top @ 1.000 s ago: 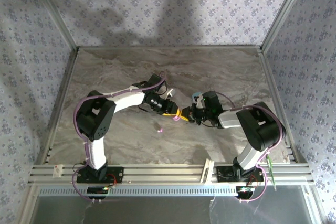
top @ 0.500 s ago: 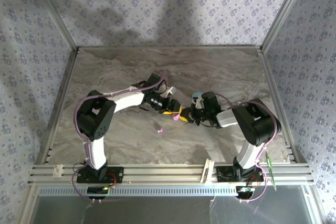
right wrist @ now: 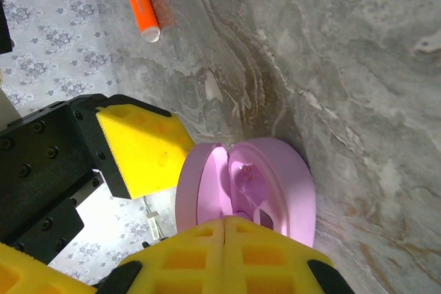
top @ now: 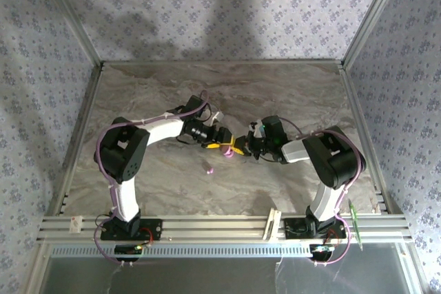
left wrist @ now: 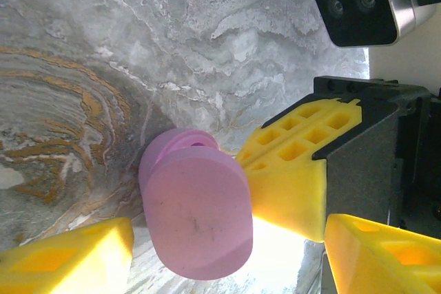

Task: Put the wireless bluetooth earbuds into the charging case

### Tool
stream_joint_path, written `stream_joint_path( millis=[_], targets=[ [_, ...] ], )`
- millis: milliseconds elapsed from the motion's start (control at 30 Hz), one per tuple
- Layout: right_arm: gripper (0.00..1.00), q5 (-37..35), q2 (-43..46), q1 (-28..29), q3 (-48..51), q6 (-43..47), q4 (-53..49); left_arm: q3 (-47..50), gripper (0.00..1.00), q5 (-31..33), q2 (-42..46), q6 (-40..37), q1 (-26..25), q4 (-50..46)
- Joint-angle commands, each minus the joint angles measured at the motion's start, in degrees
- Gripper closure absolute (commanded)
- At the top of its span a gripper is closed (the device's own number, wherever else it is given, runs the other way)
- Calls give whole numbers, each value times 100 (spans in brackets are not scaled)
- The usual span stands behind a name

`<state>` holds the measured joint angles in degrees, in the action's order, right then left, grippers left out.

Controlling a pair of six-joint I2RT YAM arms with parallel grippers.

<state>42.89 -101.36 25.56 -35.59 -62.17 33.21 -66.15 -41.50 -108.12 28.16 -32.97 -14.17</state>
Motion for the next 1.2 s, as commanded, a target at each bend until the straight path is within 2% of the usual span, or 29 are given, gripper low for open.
stream_joint_path(
  millis=[0,300,567,767,867,1033,1167],
  targets=[
    [95,123,-137,62,-182,-57,-93,50,24,-43,41,-38,54,75],
    [94,159,-209,197,-408,-64,-178,281,17,71,394,-4,144,152],
    [90,174,-235,240,-461,-22,-249,635,0,497,1152,100,268,248],
    [88,171,-142,156,-509,159,-514,928,0,986,1835,102,306,266],
    [84,-15,20,59,-679,624,-1190,1146,0,1398,2248,84,311,248],
    [71,-332,132,-123,-1054,1347,-2188,1549,0,1999,2881,126,310,180],
    [70,-372,-27,-324,-1240,1575,-2414,1890,0,2285,3311,220,309,137]
  ],
)
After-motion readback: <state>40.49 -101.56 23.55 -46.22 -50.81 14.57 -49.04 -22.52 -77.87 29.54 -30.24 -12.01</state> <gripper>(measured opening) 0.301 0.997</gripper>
